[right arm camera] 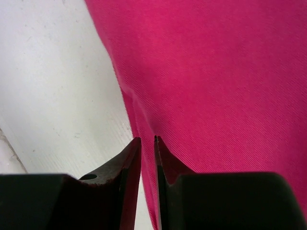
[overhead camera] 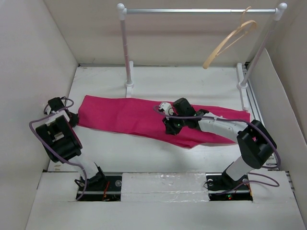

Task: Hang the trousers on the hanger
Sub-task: Fold the trousers

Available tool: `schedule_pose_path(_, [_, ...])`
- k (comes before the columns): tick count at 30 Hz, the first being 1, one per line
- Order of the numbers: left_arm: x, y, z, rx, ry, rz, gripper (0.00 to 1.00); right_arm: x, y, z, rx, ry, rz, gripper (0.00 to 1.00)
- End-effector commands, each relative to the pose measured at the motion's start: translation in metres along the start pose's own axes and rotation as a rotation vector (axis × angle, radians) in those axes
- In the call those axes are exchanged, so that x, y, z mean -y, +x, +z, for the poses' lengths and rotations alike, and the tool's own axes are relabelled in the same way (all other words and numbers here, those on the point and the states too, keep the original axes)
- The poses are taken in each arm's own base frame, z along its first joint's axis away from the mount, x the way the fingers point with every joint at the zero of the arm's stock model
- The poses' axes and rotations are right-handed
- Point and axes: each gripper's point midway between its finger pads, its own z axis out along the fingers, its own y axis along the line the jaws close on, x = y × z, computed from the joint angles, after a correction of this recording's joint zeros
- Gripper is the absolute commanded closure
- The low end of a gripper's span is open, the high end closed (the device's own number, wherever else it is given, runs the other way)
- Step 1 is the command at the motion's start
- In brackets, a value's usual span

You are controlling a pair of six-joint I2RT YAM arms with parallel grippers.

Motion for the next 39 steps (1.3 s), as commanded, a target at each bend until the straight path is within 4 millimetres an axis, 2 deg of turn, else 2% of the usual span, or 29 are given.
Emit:
schedule_pose_path(1, [-0.026,-0.019,-0.008,0.072,-0.149,0.057,1.00,0.011,-0.031,-0.022,0.087,0.037,-0.034,0.77])
schedule_pose_path(3, [-0.030,-0.030,-0.014,0.117,-0.184,0.068,1.00,0.018,-0.031,-0.029,0.092,0.053,-0.022,0.75])
schedule_pose_path(7, [-0.052,-0.047,-0.030,0.175,-0.269,0.015,1.00,0.026,-0.030,-0.039,0.107,0.073,-0.011,0.72])
schedule_pose_path(11, [-0.051,-0.058,-0.052,0.251,-0.269,-0.036,1.00,0.039,-0.024,-0.051,0.113,0.115,0.018,0.66])
schedule_pose_path(12, [-0.046,-0.063,-0.060,0.271,-0.244,-0.040,1.00,0.040,-0.018,-0.054,0.104,0.122,0.032,0.63])
schedule_pose_path(13, [-0.031,-0.061,-0.063,0.271,-0.204,-0.005,0.96,0.044,-0.017,-0.059,0.109,0.135,0.040,0.61])
schedule_pose_path(14, [-0.024,-0.059,-0.067,0.270,-0.192,0.012,0.89,0.052,-0.014,-0.065,0.110,0.157,0.064,0.56])
schedule_pose_path(15, [-0.008,-0.066,-0.079,0.299,-0.159,0.030,0.75,0.054,-0.013,-0.075,0.118,0.174,0.078,0.55])
schedule_pose_path(16, [0.004,-0.066,-0.087,0.317,-0.132,0.056,0.69,0.058,-0.011,-0.082,0.121,0.197,0.106,0.52])
schedule_pose_path(17, [0.023,-0.059,-0.096,0.336,-0.099,0.105,0.58,0.067,-0.008,-0.092,0.130,0.226,0.141,0.49])
schedule_pose_path(18, [0.044,-0.064,-0.116,0.387,-0.043,0.134,0.47,0.069,-0.007,-0.105,0.144,0.247,0.165,0.48])
schedule_pose_path(19, [0.060,-0.061,-0.127,0.413,-0.008,0.193,0.46,0.073,-0.003,-0.112,0.157,0.264,0.212,0.47])
schedule_pose_path(20, [0.091,-0.038,-0.139,0.417,0.049,0.290,0.46,0.078,-0.001,-0.120,0.173,0.284,0.240,0.46])
schedule_pose_path(21, [0.111,-0.029,-0.152,0.437,0.088,0.336,0.47,0.090,0.004,-0.134,0.199,0.328,0.289,0.44])
schedule_pose_path(22, [0.120,-0.010,-0.156,0.422,0.095,0.385,0.48,0.095,0.007,-0.147,0.232,0.367,0.329,0.43])
schedule_pose_path(23, [0.144,0.024,-0.164,0.395,0.158,0.465,0.48,0.102,0.011,-0.156,0.248,0.394,0.361,0.42])
schedule_pose_path(24, [0.152,0.045,-0.161,0.357,0.184,0.509,0.48,0.120,0.021,-0.171,0.274,0.450,0.423,0.41])
schedule_pose_path(25, [0.164,0.090,-0.153,0.236,0.261,0.531,0.49,0.133,0.033,-0.187,0.319,0.494,0.495,0.39])
schedule_pose_path(26, [0.160,0.100,-0.149,0.218,0.255,0.552,0.49,0.133,0.034,-0.188,0.319,0.494,0.496,0.39])
schedule_pose_path(27, [0.168,0.114,-0.145,0.181,0.309,0.549,0.50,0.149,0.046,-0.203,0.345,0.540,0.557,0.39])
schedule_pose_path(28, [0.170,0.135,-0.141,0.092,0.363,0.531,0.50,0.155,0.058,-0.207,0.347,0.563,0.591,0.36])
schedule_pose_path(29, [0.161,0.150,-0.128,0.042,0.357,0.531,0.50,0.165,0.061,-0.214,0.384,0.584,0.634,0.36])
schedule_pose_path(30, [0.166,0.156,-0.125,0.027,0.390,0.520,0.50,0.180,0.075,-0.231,0.409,0.622,0.696,0.36])
schedule_pose_path(31, [0.164,0.164,-0.121,-0.007,0.400,0.519,0.50,0.189,0.084,-0.236,0.405,0.636,0.737,0.35])
schedule_pose_path(33, [0.158,0.173,-0.111,-0.038,0.383,0.520,0.51,0.211,0.089,-0.252,0.450,0.697,0.779,0.36])
schedule_pose_path(35, [0.150,0.169,-0.104,-0.011,0.340,0.509,0.53,0.240,0.098,-0.270,0.489,0.727,0.828,0.38])
schedule_pose_path(37, [0.144,0.161,-0.098,0.039,0.310,0.501,0.54,0.267,0.115,-0.286,0.472,0.815,0.881,0.39])
schedule_pose_path(38, [0.139,0.161,-0.095,0.047,0.289,0.495,0.53,0.273,0.124,-0.289,0.439,0.817,0.923,0.39])
schedule_pose_path(39, [0.135,0.154,-0.092,0.058,0.270,0.461,0.54,0.291,0.130,-0.298,0.431,0.862,0.941,0.39])
